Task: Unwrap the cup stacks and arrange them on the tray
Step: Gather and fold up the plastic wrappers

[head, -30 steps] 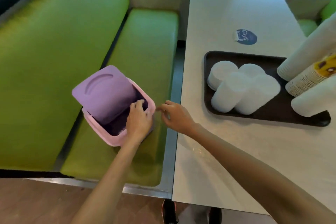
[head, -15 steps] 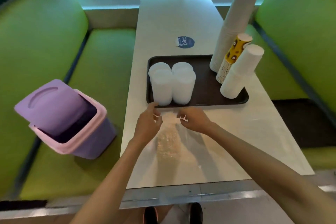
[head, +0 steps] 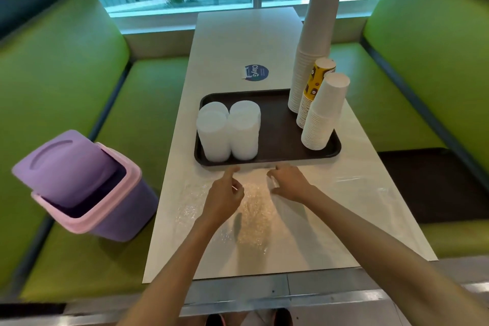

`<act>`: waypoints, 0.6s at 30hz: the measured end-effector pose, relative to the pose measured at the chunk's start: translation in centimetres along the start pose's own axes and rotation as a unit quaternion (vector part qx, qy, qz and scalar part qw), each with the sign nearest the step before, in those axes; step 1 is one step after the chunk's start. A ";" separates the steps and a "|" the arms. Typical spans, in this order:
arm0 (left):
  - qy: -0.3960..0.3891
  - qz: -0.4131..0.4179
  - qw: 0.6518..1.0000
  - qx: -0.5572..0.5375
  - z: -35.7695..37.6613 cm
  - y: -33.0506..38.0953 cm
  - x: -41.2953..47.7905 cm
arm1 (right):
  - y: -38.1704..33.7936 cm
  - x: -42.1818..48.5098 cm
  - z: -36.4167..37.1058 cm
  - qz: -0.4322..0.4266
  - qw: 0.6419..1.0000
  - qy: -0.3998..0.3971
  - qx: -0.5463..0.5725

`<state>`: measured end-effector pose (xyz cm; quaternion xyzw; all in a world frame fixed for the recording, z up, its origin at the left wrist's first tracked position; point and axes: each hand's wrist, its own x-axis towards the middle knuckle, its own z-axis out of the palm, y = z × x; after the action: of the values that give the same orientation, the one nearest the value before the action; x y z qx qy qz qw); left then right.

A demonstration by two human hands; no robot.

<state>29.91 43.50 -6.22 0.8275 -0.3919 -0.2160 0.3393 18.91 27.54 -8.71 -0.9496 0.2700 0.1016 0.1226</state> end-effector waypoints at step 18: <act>0.025 -0.014 1.000 -0.001 -1.3 -0.3 -0.4 | 0.8 0.9 -1.8 0.001 0.999 -0.024 0.024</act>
<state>30.63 44.44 -5.47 0.8376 -0.3712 -0.2005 0.3471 19.42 25.95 -7.40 -0.9435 0.2702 0.1180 0.1513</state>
